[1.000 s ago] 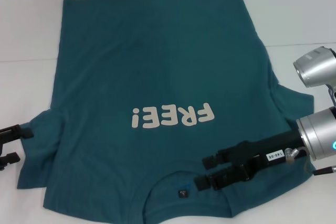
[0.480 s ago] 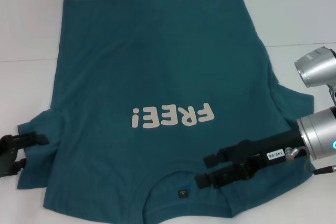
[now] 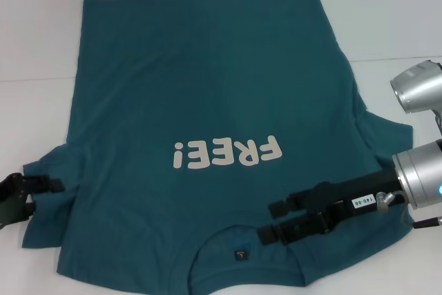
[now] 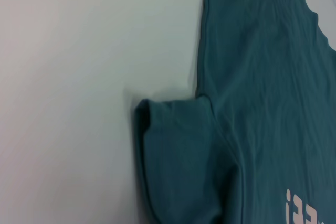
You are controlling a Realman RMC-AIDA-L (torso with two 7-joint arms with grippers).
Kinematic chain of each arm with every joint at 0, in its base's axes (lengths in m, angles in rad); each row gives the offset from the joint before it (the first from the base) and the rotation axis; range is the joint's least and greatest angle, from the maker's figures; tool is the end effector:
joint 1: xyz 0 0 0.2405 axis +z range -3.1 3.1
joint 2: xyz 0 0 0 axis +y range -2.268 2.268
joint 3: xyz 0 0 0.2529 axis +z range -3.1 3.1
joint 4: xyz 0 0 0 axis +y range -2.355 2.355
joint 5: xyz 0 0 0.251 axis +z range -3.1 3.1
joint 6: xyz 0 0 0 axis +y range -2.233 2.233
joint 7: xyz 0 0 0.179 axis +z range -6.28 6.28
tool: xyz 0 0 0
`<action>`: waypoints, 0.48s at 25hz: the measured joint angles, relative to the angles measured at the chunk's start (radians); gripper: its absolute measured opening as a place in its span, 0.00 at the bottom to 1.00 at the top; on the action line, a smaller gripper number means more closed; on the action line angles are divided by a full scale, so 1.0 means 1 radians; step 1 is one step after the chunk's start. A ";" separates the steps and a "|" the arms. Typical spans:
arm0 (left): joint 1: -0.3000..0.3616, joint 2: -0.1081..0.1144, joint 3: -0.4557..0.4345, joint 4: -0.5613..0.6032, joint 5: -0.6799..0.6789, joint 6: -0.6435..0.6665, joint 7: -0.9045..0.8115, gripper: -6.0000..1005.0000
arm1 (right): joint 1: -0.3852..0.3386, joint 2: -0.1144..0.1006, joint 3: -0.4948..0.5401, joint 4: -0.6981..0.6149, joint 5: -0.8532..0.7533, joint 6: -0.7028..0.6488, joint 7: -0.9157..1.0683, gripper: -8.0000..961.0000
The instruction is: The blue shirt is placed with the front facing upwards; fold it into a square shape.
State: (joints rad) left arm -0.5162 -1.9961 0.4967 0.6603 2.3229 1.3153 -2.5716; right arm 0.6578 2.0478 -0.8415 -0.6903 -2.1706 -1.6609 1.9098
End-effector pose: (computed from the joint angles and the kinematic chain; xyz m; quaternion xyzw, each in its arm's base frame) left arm -0.3738 0.3883 0.0255 -0.6086 -0.7448 -0.2043 0.1820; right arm 0.2350 0.3733 -0.0431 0.9242 -0.3601 -0.1241 0.0284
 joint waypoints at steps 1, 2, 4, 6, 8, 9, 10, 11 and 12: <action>0.000 0.000 0.000 0.000 0.003 0.000 -0.001 0.60 | 0.000 0.000 0.002 0.000 0.000 0.000 0.000 0.95; 0.000 0.000 0.000 0.000 0.005 -0.001 -0.001 0.56 | 0.000 0.000 0.003 0.000 0.000 0.000 0.000 0.95; 0.000 0.000 0.001 0.001 0.008 -0.001 -0.001 0.49 | 0.000 0.000 0.004 0.000 0.000 0.000 0.000 0.95; -0.001 0.000 0.002 0.001 0.009 -0.001 0.000 0.45 | 0.001 0.000 0.004 -0.001 0.000 0.000 0.002 0.95; -0.002 0.000 0.002 0.001 0.015 0.000 0.003 0.40 | 0.002 0.000 0.004 -0.001 0.000 0.000 0.003 0.95; -0.002 0.001 0.002 0.001 0.016 0.001 0.003 0.38 | 0.002 0.000 0.006 -0.001 0.000 0.000 0.003 0.95; -0.002 0.001 0.002 0.002 0.019 0.002 0.004 0.35 | 0.002 0.000 0.007 -0.001 0.000 0.000 0.003 0.95; -0.002 0.001 0.002 0.002 0.023 0.003 0.004 0.33 | 0.002 0.000 0.009 -0.001 0.000 -0.001 0.003 0.95; -0.003 0.001 0.002 0.002 0.024 0.004 0.005 0.30 | 0.002 0.000 0.010 -0.001 0.000 -0.001 0.003 0.95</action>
State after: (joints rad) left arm -0.5189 -1.9956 0.4985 0.6625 2.3467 1.3189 -2.5663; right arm 0.6597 2.0478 -0.8313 -0.6911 -2.1705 -1.6614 1.9129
